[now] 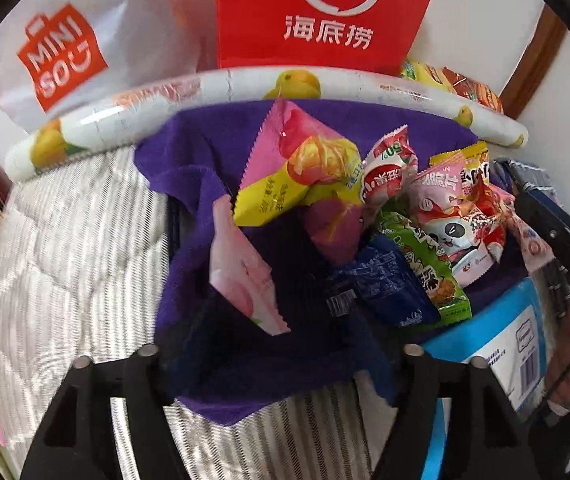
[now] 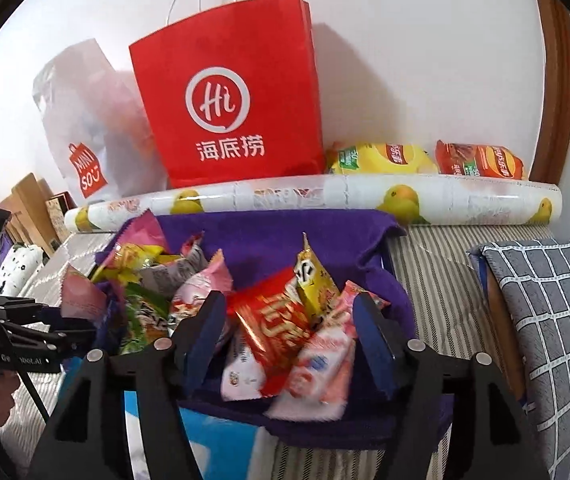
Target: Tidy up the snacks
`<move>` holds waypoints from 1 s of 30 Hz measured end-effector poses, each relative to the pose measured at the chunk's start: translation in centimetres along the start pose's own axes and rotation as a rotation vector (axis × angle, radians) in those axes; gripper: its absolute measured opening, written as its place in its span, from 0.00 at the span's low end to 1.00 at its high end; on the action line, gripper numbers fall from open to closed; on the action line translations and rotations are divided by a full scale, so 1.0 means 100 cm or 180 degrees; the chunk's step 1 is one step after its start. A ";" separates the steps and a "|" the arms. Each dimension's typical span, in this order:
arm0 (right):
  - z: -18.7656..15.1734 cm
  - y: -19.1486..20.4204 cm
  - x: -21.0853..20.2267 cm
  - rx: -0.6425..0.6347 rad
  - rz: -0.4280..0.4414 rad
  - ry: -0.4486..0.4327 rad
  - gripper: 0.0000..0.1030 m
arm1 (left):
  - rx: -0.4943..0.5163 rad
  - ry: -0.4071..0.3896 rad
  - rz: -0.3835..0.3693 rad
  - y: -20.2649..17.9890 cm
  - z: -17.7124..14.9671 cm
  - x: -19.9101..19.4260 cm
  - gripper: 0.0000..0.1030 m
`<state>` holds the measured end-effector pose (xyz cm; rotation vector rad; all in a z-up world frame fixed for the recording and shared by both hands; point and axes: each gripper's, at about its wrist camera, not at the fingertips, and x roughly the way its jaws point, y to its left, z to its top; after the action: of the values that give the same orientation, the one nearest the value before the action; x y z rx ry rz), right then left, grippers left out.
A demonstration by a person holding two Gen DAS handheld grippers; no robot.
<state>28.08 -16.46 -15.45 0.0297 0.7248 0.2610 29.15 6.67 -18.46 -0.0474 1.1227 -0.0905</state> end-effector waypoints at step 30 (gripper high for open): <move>-0.016 0.053 -0.140 0.0322 -0.0258 0.0008 0.67 | -0.0193 -0.0401 -0.0297 0.000 -0.054 -0.122 0.74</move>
<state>15.77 -14.93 -6.88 0.0959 0.7396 0.1467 19.00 7.92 -9.82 -0.1575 0.9972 -0.1350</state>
